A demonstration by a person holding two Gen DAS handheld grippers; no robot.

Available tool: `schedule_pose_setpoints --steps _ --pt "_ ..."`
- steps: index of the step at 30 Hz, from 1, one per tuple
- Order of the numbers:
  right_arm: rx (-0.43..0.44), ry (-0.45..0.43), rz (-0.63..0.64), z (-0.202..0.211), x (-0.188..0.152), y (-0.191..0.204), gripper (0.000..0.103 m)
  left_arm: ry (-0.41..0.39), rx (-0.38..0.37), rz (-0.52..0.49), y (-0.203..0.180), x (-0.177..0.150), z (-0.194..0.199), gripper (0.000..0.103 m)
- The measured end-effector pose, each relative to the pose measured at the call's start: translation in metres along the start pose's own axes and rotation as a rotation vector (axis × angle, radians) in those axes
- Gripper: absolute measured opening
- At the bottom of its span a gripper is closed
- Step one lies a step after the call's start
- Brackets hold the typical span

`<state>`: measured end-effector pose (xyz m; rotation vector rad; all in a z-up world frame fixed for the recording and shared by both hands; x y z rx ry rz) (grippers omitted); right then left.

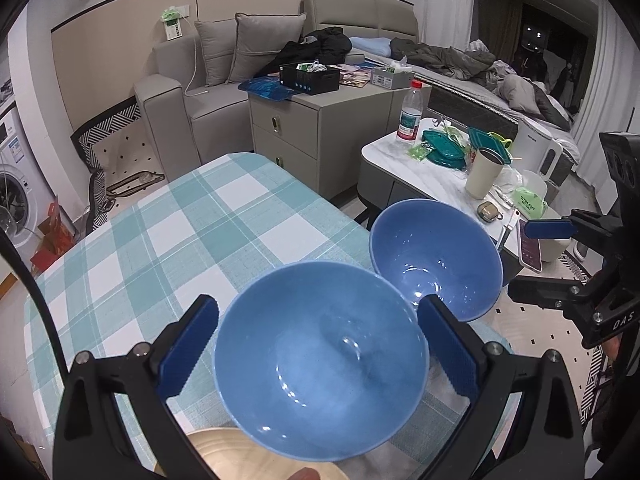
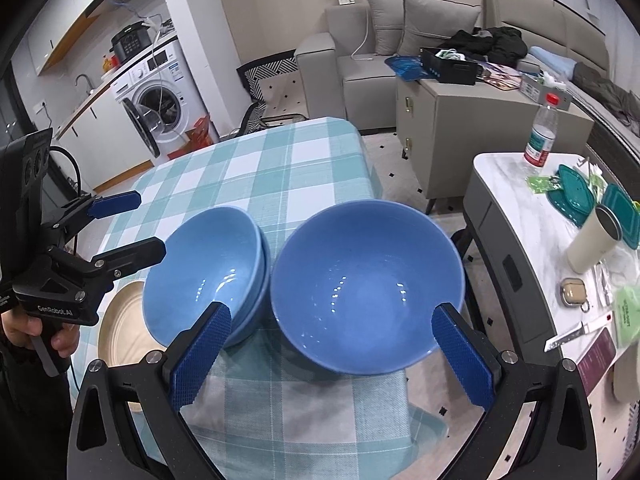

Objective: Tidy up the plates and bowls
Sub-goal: 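Move both open tools to the rim of the remaining large blue bowl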

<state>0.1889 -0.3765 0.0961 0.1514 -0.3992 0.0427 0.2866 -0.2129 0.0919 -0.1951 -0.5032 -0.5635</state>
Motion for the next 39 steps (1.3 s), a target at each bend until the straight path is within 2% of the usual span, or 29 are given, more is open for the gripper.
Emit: schedule_pose_setpoints --steps 17,39 --pt "-0.015 -0.017 -0.077 0.01 -0.009 -0.037 0.102 0.011 -0.013 -0.034 -0.022 0.024 -0.011 0.101" --pt "-0.005 0.025 -0.167 -0.013 -0.014 -0.074 0.102 0.08 -0.026 -0.085 -0.041 0.051 -0.049 0.1"
Point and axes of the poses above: each gripper's, at about its wrist camera, not at the fingertips, and z roughly against the way its jaws point, y to its left, x to its top, the point moved 2 cm from there along -z, roughly the way its jaws point, and after that the axes turned 12 degrees about y, right-handed, at the moved point
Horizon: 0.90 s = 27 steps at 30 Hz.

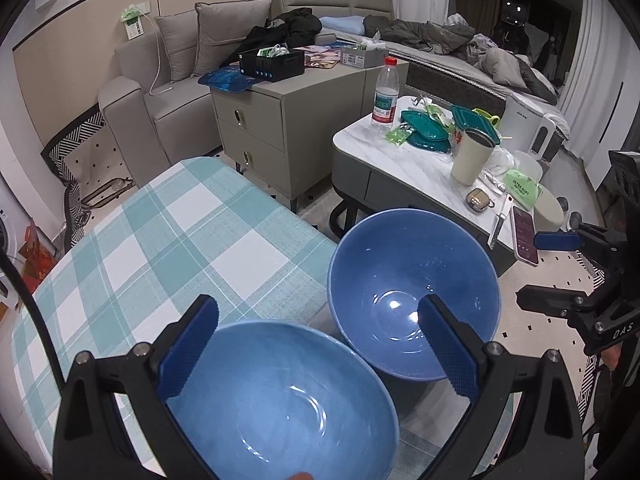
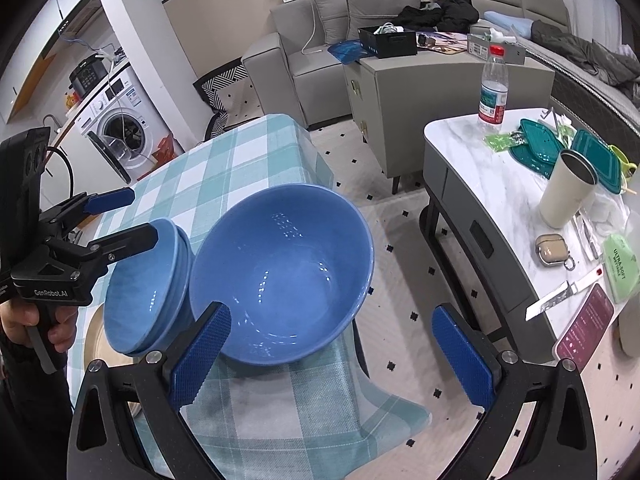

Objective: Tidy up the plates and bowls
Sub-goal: 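Move both open tools to the rim of the remaining large blue bowl, then close both tools on the blue bowl rim and tilt it up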

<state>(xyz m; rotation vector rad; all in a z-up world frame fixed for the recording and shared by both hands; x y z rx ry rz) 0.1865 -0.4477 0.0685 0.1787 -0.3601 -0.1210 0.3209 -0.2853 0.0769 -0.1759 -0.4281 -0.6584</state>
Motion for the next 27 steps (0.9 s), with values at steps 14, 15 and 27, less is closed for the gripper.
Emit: schedule_pose_setpoints --steps 14,15,27 --pt "-0.02 0.041 -0.021 -0.026 0.001 -0.007 0.102 0.056 -0.033 -0.003 -0.001 0.009 -0.031 0.1" --pt "-0.019 0.044 -0.022 -0.028 0.001 -0.008 0.102 0.058 -0.034 -0.002 -0.001 0.009 -0.033 0.1" --pt "0.033 0.074 -0.023 -0.041 0.002 -0.005 0.102 0.083 -0.046 -0.02 -0.006 0.017 -0.051 0.1"
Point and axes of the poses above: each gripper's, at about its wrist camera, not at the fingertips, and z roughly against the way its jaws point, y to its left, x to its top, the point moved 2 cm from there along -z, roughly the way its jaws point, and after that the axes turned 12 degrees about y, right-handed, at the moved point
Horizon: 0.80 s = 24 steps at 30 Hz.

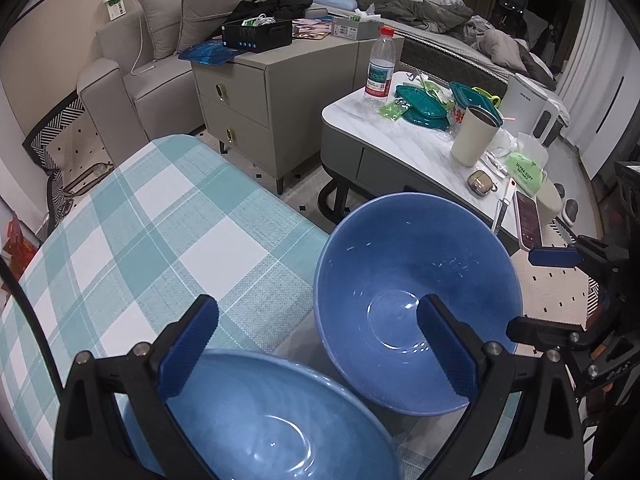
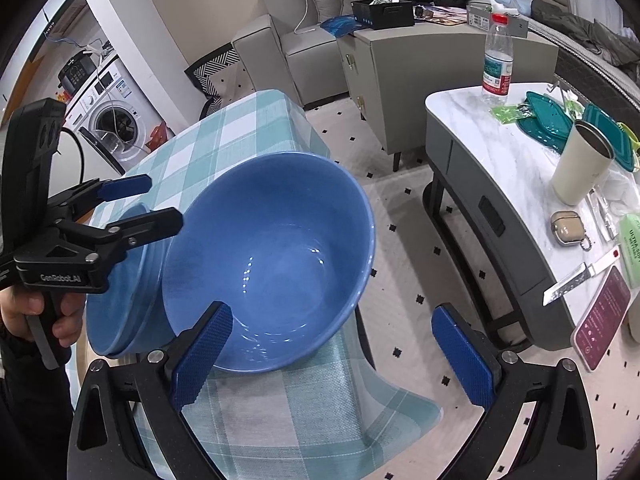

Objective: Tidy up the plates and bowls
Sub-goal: 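Close both tools on the blue bowl rim and tilt it up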

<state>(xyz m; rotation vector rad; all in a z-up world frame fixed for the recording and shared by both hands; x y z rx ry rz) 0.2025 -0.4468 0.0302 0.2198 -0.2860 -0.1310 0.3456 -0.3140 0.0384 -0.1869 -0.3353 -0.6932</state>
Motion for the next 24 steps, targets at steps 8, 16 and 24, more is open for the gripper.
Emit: schedule_pose_setpoints --steps 8,16,24 --pt "0.036 0.017 -0.003 -0.01 0.001 0.001 0.101 0.027 0.004 -0.019 -0.005 0.002 -0.012 0.099" --pt "0.078 0.066 -0.025 -0.021 0.001 -0.003 0.085 0.047 0.005 -0.041 -0.009 0.002 -0.02 0.097" --pt "0.048 0.066 -0.007 -0.022 -0.001 0.0 0.074 0.064 0.005 -0.051 -0.011 0.003 -0.025 0.079"
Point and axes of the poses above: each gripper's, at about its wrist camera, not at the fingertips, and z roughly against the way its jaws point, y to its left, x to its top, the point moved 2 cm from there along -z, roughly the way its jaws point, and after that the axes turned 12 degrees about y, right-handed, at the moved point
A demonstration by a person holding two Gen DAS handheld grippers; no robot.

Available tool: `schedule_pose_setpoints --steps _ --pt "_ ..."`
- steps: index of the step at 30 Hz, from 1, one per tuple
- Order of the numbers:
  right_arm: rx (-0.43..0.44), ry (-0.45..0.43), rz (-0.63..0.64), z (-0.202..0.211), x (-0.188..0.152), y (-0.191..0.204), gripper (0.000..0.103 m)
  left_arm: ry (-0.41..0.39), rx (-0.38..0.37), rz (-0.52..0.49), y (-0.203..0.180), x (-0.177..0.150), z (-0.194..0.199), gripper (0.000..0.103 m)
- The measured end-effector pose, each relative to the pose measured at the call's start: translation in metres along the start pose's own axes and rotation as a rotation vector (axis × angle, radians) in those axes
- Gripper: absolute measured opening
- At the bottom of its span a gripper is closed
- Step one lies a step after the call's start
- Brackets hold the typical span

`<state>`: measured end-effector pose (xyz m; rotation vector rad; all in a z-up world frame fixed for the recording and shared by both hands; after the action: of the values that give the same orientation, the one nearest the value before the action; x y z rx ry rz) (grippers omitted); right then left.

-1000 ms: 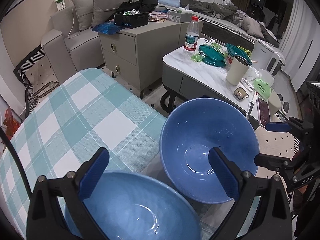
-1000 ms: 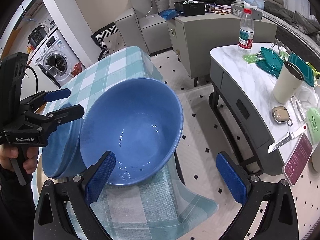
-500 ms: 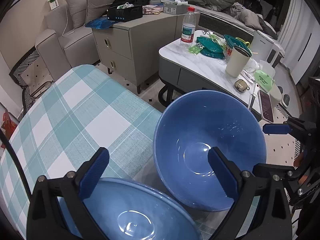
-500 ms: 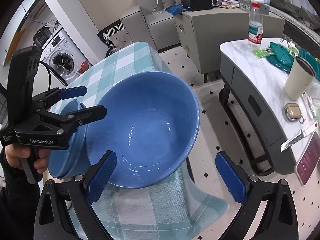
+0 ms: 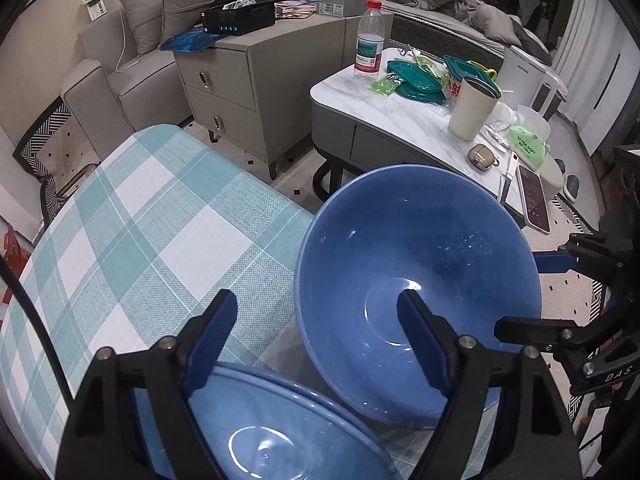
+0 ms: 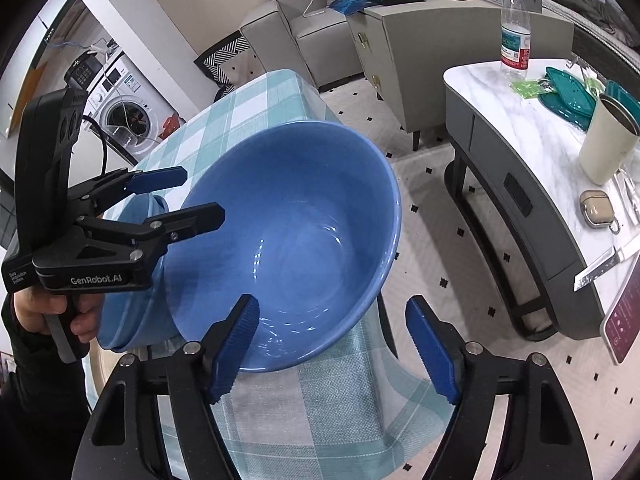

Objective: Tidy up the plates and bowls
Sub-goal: 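Close both tools on the blue bowl rim and tilt it up, then carry the gripped blue bowl with both tools over the stacked bowls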

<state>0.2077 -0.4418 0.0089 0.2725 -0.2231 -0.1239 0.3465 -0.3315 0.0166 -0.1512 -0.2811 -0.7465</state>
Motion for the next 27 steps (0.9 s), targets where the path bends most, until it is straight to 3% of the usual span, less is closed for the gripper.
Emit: schedule_pose_setpoints --steps 4,8,15,27 --pt "-0.008 0.0 0.004 -0.001 0.0001 0.0009 0.068 0.002 -0.004 -0.001 -0.0007 0.0003 -0.0007 0.074" --pt "-0.015 -0.002 0.008 -0.0007 -0.0001 0.0023 0.061 0.011 -0.016 -0.007 -0.0025 0.0007 -0.002 0.059" --pt "-0.033 -0.011 0.022 0.0007 -0.0005 0.0053 0.052 0.01 -0.028 -0.021 -0.0068 0.0 -0.0023 0.042" --pt "-0.082 -0.039 0.026 0.0015 -0.0001 0.0063 0.037 0.006 -0.007 -0.024 -0.0059 -0.0016 -0.0011 0.034"
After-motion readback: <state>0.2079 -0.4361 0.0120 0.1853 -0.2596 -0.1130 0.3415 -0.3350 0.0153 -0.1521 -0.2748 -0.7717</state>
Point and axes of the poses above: each gripper's, at about its wrist camera, not at the fingertips, and z roughly against the way its jaws point, y to its left, x to its top, the point moved 2 cm from there along -z, roughly the way its jaws point, and after that the axes turned 12 degrees about y, right-handed, at the moved point
